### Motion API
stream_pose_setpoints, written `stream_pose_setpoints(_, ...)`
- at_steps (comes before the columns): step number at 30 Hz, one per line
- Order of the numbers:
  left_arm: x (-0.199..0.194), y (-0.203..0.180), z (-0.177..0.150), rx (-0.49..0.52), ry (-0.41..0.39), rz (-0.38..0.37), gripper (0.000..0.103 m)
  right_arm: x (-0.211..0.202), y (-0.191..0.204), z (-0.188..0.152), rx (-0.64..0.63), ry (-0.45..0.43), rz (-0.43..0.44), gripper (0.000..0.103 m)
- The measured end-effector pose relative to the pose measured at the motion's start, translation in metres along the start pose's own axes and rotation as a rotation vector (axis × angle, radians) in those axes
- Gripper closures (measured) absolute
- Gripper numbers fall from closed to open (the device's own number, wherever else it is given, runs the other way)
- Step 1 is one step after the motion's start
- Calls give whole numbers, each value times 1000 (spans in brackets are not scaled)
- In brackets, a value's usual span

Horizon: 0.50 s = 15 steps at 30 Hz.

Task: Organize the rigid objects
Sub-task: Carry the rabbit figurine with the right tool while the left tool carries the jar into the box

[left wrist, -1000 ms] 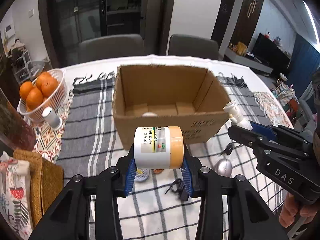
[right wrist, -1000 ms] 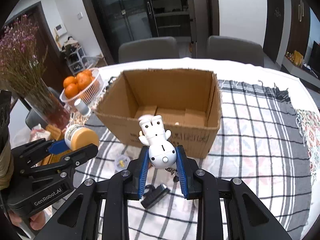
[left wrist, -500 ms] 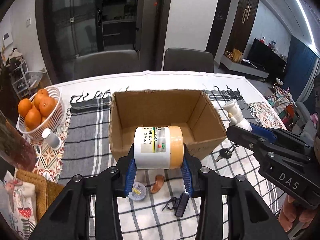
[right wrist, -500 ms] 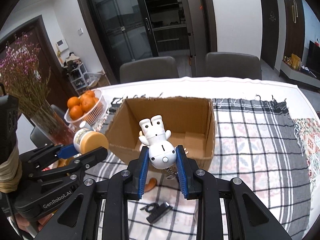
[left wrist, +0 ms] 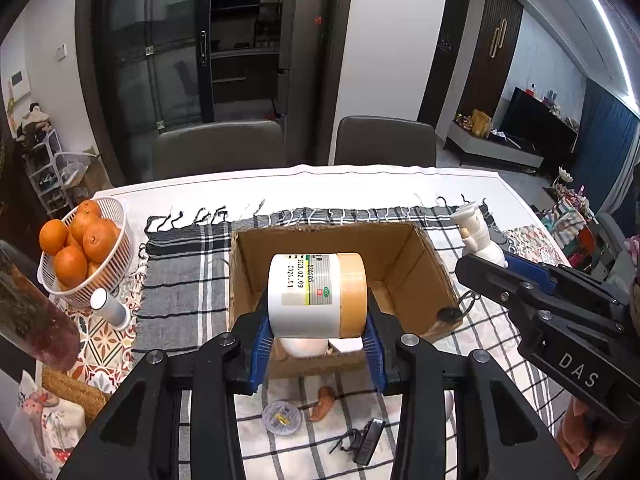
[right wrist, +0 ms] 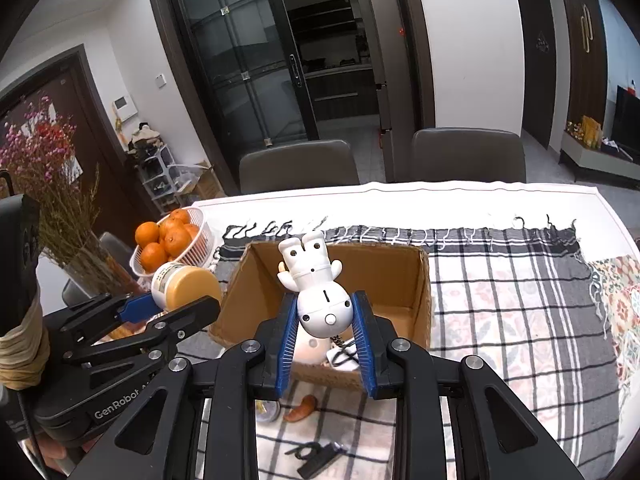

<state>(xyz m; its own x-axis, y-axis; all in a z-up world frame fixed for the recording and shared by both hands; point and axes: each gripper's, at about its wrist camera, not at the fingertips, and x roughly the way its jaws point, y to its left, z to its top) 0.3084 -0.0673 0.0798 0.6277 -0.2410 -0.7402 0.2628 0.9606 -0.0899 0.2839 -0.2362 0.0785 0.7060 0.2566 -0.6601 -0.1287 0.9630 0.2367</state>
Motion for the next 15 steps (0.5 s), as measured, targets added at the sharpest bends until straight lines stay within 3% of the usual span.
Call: stream_pose_setpoints(15,50,5,21,-11,107,19,64,39,-9,16,6,85,-13,75)
